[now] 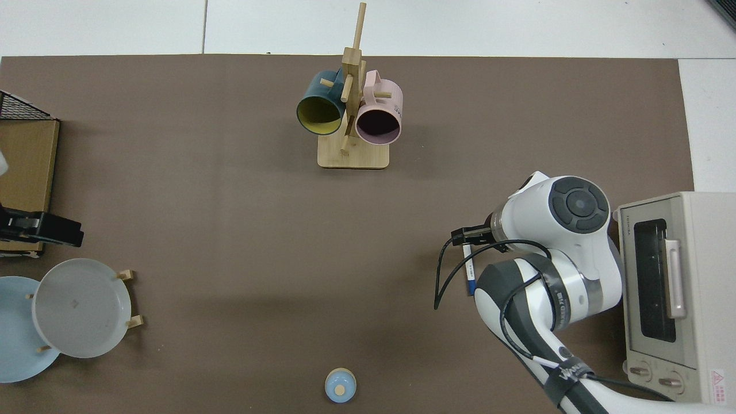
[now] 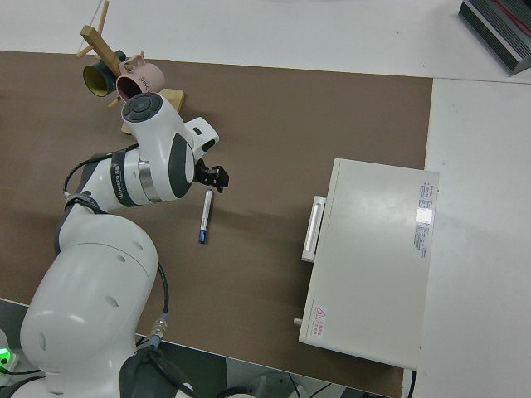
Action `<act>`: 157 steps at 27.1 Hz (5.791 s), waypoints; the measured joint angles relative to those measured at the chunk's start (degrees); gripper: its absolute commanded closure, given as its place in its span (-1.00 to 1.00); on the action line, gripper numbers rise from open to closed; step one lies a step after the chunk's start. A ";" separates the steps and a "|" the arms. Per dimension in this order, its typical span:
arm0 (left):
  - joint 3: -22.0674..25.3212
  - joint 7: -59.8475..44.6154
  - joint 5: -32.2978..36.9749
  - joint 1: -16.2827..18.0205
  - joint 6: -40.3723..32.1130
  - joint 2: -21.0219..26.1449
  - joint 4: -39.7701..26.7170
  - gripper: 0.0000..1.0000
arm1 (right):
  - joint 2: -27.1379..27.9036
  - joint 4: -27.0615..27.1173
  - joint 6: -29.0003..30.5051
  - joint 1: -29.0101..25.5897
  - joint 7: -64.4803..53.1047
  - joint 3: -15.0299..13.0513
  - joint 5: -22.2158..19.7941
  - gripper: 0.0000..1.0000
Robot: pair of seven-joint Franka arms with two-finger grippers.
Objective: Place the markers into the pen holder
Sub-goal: 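Close the right gripper on the marker and lift it, then carry the marker toward the middle while the left gripper approaches, then grasp the marker's free end with the left gripper beside the right gripper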
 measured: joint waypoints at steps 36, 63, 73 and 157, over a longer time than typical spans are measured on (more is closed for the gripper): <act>0.01 0.00 0.00 0.01 0.01 -0.76 -1.35 -1.00 | 5.19 -5.63 12.01 1.69 11.44 -0.17 -6.95 0.55; -1.05 0.00 -1.46 -0.73 0.28 -0.96 -1.32 -1.00 | 2.81 7.72 -5.38 1.47 16.75 -0.23 -0.44 1.00; -2.89 0.26 -2.26 -1.15 0.61 -1.00 -0.76 -1.00 | 0.95 13.54 -11.94 1.79 23.14 0.02 0.78 1.00; -12.07 27.73 -20.29 -13.98 10.31 -12.78 -16.52 -0.66 | 3.95 30.93 -22.18 14.88 73.53 2.95 27.24 1.00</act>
